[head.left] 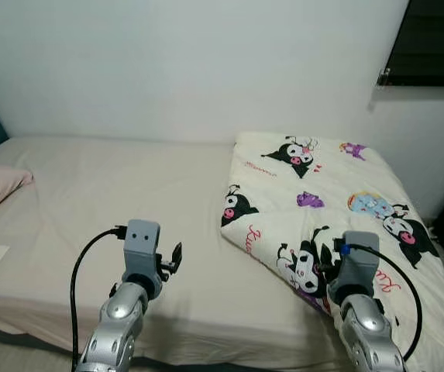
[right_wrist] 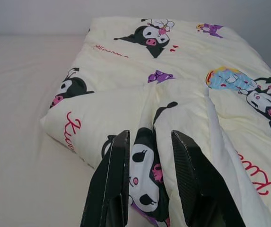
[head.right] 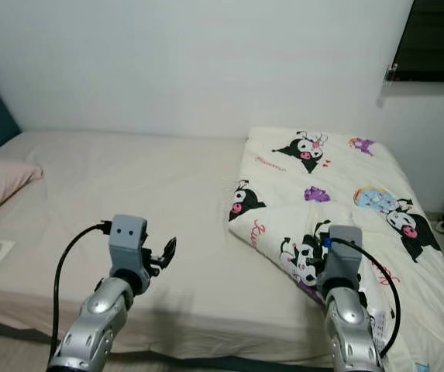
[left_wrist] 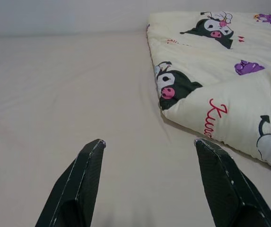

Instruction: Clean up the room

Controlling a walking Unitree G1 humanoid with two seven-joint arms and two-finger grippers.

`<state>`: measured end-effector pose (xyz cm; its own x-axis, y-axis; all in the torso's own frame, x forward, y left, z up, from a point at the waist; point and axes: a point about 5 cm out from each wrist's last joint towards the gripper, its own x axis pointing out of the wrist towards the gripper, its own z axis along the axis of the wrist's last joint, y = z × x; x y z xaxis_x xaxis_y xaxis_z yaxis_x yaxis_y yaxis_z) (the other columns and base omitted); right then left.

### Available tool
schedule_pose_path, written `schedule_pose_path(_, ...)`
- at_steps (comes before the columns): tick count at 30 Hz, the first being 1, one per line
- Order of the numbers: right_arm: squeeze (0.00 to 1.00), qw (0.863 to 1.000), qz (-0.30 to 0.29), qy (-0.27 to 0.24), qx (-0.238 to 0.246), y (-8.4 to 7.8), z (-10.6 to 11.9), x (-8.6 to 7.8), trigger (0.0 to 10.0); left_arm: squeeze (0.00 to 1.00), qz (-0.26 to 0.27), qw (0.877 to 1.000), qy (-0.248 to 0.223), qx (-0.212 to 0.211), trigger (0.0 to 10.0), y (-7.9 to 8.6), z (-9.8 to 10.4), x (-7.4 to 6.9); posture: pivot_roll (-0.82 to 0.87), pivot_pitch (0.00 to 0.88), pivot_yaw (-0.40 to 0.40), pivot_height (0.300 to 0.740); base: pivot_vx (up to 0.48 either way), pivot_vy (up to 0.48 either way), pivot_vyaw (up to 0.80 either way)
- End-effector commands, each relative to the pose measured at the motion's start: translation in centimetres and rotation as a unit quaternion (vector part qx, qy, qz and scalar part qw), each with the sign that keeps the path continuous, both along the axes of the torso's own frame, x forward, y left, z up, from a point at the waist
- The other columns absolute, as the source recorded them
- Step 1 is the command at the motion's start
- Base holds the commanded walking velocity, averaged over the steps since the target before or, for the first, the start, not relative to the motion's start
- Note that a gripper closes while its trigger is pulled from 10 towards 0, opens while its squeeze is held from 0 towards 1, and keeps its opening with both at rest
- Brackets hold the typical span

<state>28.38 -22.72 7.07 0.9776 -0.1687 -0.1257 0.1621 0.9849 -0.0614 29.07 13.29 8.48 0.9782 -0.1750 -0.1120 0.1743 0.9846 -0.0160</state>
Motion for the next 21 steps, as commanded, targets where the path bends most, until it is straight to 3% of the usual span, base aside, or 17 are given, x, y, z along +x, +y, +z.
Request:
schedule_pose_path(1,0.0,1.0,-0.002,0.003,-0.001,-0.1,-0.1,0.0,10.0,0.0,0.001,1.0,0.004,0.013,10.0,0.3,0.0,0.2,-0.01,0.013,0.024,0.645,0.0,0.0,0.0)
schedule_pose_path(9,0.0,1.0,-0.003,0.005,-0.008,-0.3,0.0,0.0,10.0,0.0,-0.007,1.0,0.0,0.016,10.0,0.4,0.2,0.4,-0.01,0.022,0.027,0.605,0.0,0.0,0.0)
schedule_pose_path(21,0.0,0.999,-0.036,-0.009,-0.021,-1.9,1.1,0.7,10.0,0.0,-0.031,0.999,-0.007,0.015,10.0,-0.1,0.6,0.3,0.0,0.034,0.028,0.605,0.0,0.0,0.0)
